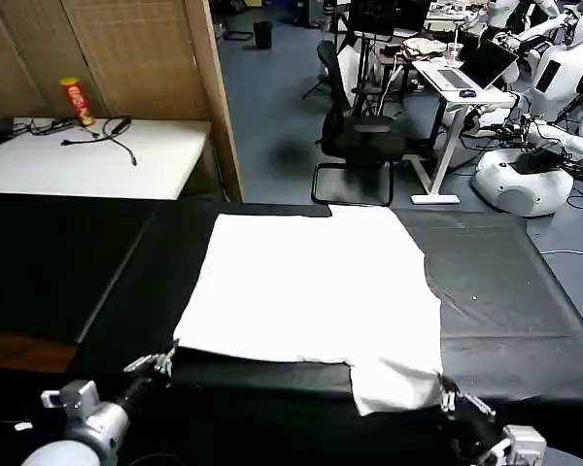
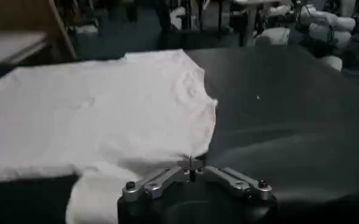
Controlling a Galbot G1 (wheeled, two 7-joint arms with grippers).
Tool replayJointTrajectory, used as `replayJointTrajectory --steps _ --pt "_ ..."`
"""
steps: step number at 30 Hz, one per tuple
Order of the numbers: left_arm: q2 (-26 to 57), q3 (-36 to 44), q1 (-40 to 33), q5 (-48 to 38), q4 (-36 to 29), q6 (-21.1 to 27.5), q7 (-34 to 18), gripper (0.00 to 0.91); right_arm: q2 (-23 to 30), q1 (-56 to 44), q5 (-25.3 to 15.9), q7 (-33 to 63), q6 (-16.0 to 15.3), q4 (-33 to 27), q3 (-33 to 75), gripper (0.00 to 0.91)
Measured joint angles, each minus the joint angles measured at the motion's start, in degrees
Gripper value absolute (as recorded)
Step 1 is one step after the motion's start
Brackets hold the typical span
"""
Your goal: Fold and organize the clothes.
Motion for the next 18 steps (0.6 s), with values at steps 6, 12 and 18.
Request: replayJointTrajectory --steps 6,12,18 --pt "-1.00 1.95 -5.23 2.51 2.96 -1.90 -0.27 0.000 -3.65 10.29 0.17 -0.85 2.42 -7.87 -2.48 0.000" --pt "-0.90 3.80 -11.05 5.27 7.09 -3.44 -0.29 0.000 -5.80 18.22 0.21 -1.43 4.14 -15.62 -4.64 0.000" --pt "-0.88 5.70 -15.85 7.27 11.56 -3.97 -0.13 0.000 -6.11 23.83 -0.92 -2.50 5.66 -22.21 -7.33 0.000"
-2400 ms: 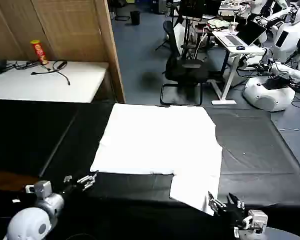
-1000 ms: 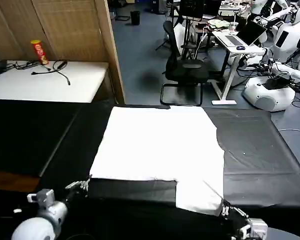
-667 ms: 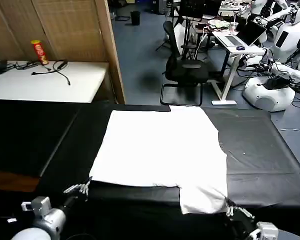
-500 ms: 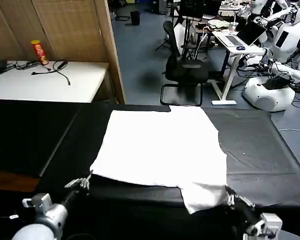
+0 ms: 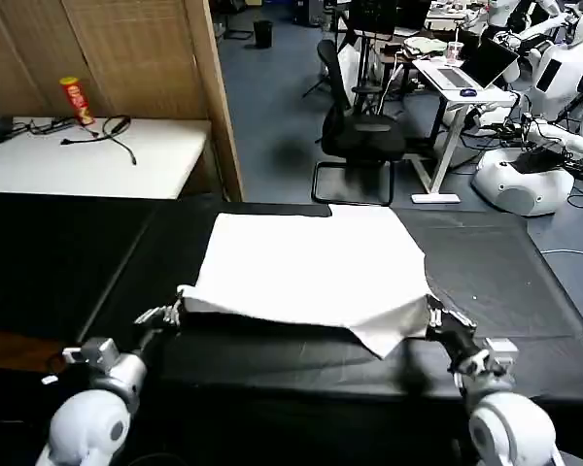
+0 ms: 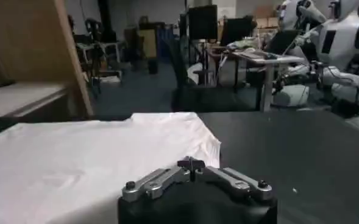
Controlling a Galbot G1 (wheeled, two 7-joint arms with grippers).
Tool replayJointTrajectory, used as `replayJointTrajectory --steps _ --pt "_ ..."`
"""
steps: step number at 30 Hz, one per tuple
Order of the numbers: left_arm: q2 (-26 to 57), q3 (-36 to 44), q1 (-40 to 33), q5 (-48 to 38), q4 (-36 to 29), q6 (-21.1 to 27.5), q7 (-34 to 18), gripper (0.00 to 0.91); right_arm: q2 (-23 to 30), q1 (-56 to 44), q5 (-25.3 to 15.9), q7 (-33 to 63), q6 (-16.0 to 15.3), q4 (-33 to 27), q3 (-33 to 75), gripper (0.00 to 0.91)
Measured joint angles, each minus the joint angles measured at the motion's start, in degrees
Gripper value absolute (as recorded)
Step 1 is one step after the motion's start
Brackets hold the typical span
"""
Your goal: Fold and organize the clothes.
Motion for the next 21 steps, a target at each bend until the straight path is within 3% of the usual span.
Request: replayJointTrajectory --steps 21 --pt "0.12 4.76 -12.06 1.04 12.77 -0.28 0.86 0.000 0.16 14.69 -4.13 -2.44 5.00 -19.18 -6.41 0.000"
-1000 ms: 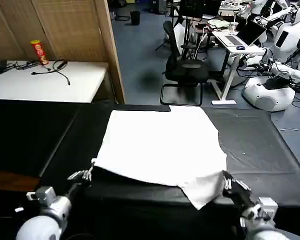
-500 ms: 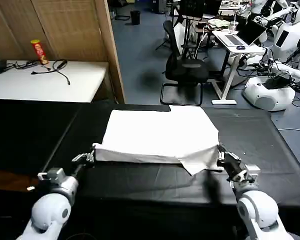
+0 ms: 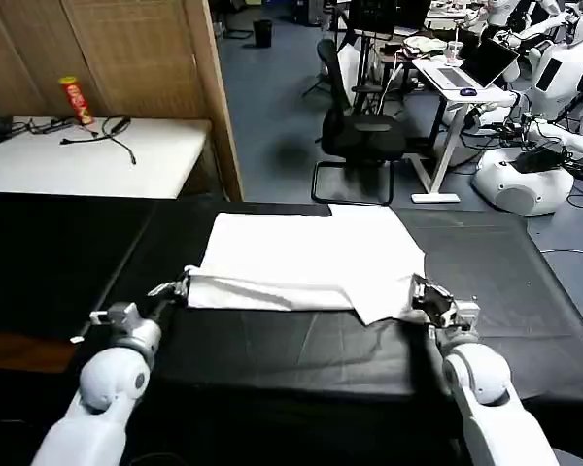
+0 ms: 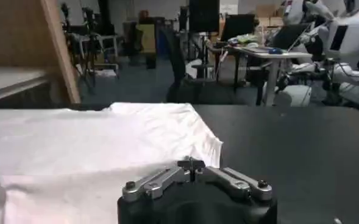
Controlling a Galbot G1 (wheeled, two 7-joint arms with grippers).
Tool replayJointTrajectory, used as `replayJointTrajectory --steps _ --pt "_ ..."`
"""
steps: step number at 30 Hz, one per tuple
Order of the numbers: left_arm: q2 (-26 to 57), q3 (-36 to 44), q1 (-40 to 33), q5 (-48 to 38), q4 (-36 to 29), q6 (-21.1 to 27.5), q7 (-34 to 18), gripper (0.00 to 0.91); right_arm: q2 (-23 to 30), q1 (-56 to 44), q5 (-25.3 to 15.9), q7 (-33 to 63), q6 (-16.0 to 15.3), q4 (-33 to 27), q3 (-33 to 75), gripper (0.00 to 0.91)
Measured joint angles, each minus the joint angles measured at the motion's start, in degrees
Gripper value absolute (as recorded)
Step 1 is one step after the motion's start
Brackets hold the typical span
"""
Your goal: Fold and organize the clothes.
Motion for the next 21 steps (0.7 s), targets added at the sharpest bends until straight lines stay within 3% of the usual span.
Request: replayJointTrajectory --steps 17,18,19,20,21 --pt "0.50 2.65 -3.69 1.03 4.11 -0.41 0.59 0.000 -1.47 6.70 0.15 -1.94 2.15 -6.60 -3.23 0.000" --pt "0.54 2.66 -3.74 1.04 4.20 -0.42 0.61 0.000 -1.57 6.86 0.26 -2.22 1.84 -6.70 -3.29 0.234" --pt "0.58 2.67 -3.78 1.05 4.30 -0.42 0.62 0.224 -1.71 6.90 0.41 -2.39 1.36 -6.70 -3.34 0.858" --pt "0.66 2.68 -3.80 1.05 4.34 -0.41 0.67 0.878 -1.90 6.85 0.73 -2.43 0.93 -6.66 -3.33 0.878" --pt "0.74 2.68 -3.83 1.05 4.35 -0.31 0.80 0.878 -2.10 6.69 1.10 -2.43 0.61 -6.48 -3.26 0.878"
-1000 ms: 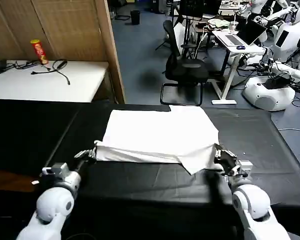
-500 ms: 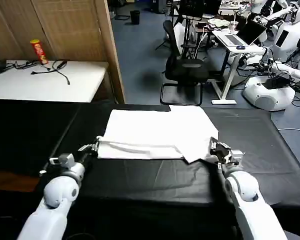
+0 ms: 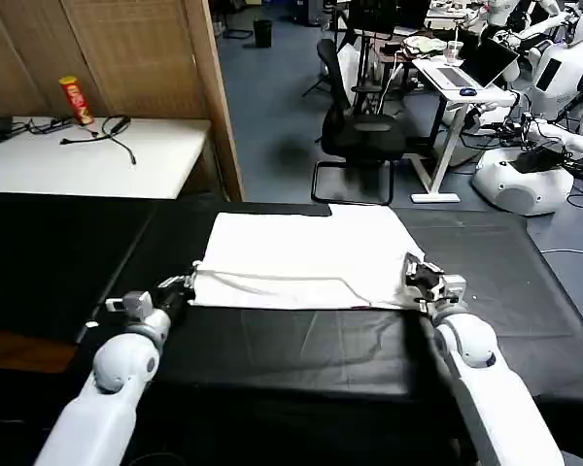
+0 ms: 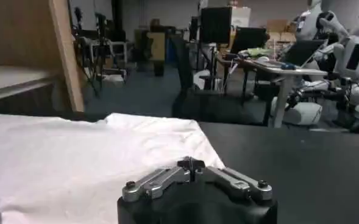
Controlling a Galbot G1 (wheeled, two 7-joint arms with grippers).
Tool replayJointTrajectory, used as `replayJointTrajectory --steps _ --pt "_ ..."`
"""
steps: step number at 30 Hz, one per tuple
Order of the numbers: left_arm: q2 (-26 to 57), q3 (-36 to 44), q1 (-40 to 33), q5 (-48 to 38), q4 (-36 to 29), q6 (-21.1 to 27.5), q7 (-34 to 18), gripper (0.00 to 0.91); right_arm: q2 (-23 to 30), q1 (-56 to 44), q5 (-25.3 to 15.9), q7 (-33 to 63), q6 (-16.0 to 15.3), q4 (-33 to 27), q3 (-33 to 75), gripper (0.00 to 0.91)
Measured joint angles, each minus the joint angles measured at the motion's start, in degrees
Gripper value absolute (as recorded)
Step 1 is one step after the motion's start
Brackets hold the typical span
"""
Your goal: Fold and organize the clothes.
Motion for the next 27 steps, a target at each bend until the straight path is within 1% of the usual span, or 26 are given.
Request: replayJointTrajectory --steps 4,8,12,16,18,19,20,23,24,25,26,27 --pt "0.06 -0.10 0.11 0.69 -0.01 0.65 0.51 0.878 -0.76 -1.64 2.00 -0.23 -1.99 2.39 1.10 0.878" --pt "0.43 -0.72 1.17 0.99 -0.92 1.40 0.86 0.878 -2.31 -6.34 3.78 -0.22 -4.98 8.19 2.94 0.878" --pt "1.44 -1.65 2.75 0.96 -2.41 2.31 0.86 0.878 -4.33 -13.00 3.36 -0.48 -5.74 14.94 5.37 0.878" --pt "2.42 -2.46 5.83 -1.30 -4.47 3.21 1.25 0.878 -5.59 -19.07 2.35 -0.99 -5.66 20.31 7.71 0.878" --pt "2.73 -2.85 7.69 -2.41 -5.71 3.50 1.63 0.878 -5.75 -21.41 2.12 -1.23 -5.33 21.92 8.58 0.839" --pt "2.80 -3.01 8.69 -2.69 -6.39 3.64 1.96 0.878 -5.80 -22.40 2.05 -1.28 -5.26 22.35 9.00 0.780" --pt "2.85 -3.08 9.46 -3.22 -6.95 3.81 2.24 0.878 -5.81 -23.22 1.95 -1.35 -5.11 22.57 9.34 0.741" --pt "2.74 -3.30 11.22 -5.06 -7.53 4.26 2.35 0.878 -5.72 -24.57 1.43 -1.47 -4.90 22.64 9.83 0.692" --pt "2.64 -3.39 11.56 -5.62 -7.53 4.41 2.36 0.839 -5.62 -24.78 1.30 -1.47 -4.83 22.54 9.89 0.683" --pt "2.52 -3.49 11.85 -6.05 -7.53 4.52 2.36 0.741 -5.54 -24.97 1.23 -1.48 -4.68 22.27 9.94 0.673" --pt "2.49 -3.58 12.04 -6.57 -7.47 4.61 2.36 0.546 -5.51 -25.14 1.19 -1.48 -4.49 21.96 10.01 0.663" --pt "2.46 -3.66 12.20 -7.06 -7.45 4.65 2.38 0.478 -5.46 -25.26 1.18 -1.48 -4.26 21.65 10.05 0.653"
